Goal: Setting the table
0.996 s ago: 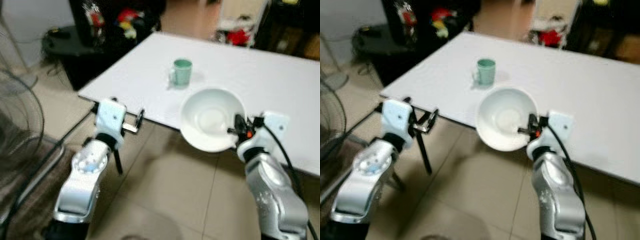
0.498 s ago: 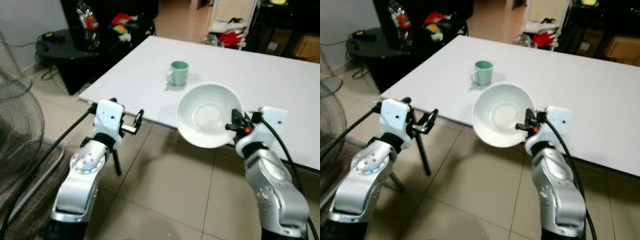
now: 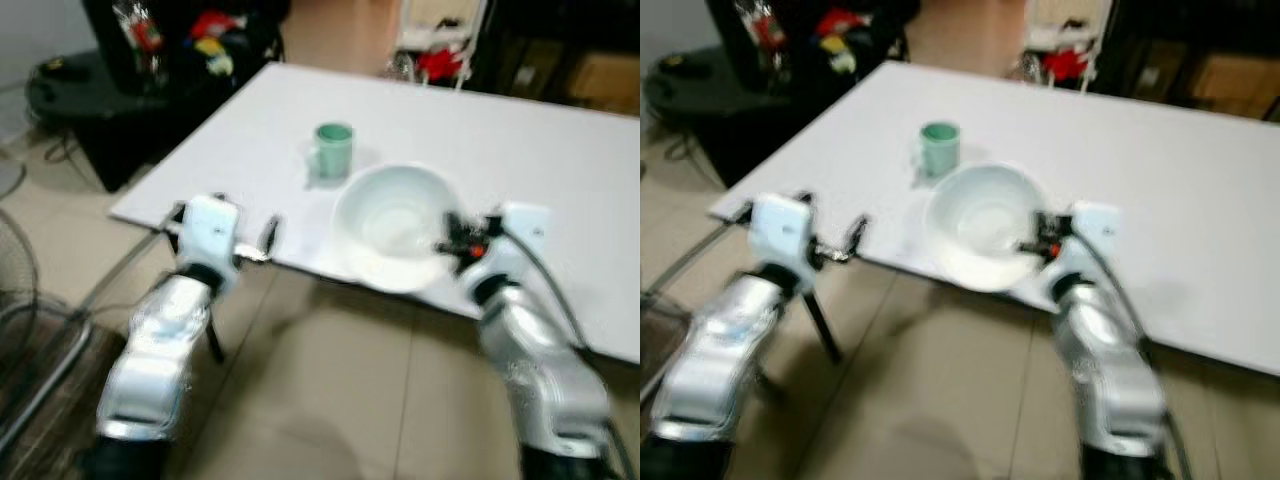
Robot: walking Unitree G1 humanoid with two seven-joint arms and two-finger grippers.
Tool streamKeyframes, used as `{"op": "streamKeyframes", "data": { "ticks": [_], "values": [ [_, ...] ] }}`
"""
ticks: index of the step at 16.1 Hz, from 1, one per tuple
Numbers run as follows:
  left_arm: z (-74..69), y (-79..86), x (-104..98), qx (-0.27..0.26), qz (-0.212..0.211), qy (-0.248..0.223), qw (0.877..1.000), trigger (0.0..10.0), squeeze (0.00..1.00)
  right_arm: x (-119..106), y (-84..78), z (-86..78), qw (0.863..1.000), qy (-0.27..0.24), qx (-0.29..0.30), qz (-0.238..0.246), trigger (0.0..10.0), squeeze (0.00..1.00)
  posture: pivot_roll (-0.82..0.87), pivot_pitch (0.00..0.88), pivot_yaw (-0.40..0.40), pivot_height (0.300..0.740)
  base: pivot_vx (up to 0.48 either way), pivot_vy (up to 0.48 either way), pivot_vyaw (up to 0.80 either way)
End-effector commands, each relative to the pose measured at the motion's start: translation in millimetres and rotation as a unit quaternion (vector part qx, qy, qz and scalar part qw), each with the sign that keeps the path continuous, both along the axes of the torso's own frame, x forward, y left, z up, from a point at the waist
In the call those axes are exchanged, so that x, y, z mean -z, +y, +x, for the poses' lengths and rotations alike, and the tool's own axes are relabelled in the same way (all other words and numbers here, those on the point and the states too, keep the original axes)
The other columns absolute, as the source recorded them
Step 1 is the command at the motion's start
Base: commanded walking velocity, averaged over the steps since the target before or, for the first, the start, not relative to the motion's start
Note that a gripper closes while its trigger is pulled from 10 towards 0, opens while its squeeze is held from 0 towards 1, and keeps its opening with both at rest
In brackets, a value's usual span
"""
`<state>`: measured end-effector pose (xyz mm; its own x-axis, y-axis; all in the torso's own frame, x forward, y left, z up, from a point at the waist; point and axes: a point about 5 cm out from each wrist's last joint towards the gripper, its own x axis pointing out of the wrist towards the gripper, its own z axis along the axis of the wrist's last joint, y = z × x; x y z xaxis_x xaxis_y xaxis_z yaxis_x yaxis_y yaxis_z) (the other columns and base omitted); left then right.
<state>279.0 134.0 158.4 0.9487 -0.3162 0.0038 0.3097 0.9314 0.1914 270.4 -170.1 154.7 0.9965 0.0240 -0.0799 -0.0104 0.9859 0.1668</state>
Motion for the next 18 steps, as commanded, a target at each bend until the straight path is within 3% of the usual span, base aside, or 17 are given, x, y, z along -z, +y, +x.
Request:
{"op": "streamKeyframes", "data": {
  "ticks": [1, 4, 7, 18],
  "values": [
    [0.3, 8.9, 0, -0.012, 0.011, -0.001, 1.0, 10.0, 0.0, -9, 5.1, 2.3, 1.0, -0.018, -0.01, 0.008, 10.0, 0.0, 0.05, 0.0, 0.001, 0.74, 0.319, 0.0, 0.0],
    [0.8, 8.7, 0, -0.01, 0.013, 0.0, 1.0, 10.0, 0.0, -11, 4.7, 4.7, 1.0, -0.023, -0.01, 0.015, 10.0, 0.0, 0.04, 0.0, -0.001, 0.74, 0.315, 0.0, -0.16],
    [1.6, 7.4, 0, -0.007, 0.015, -0.001, 1.0, 10.0, 0.0, -10, 5.0, 5.3, 1.0, -0.019, -0.013, 0.011, 10.0, 0.0, 0.05, 0.0, -0.001, 0.74, 0.315, 0.0, -0.8],
    [-0.9, 10.2, 1, -0.01, 0.021, -0.001, 1.0, 10.0, 0.0, -11, 1.2, 13.3, 0.999, -0.011, -0.019, 0.033, 10.0, 0.0, 0.07, 0.0, -0.026, 0.74, 0.306, 0.0, 0.0]
  ]
}}
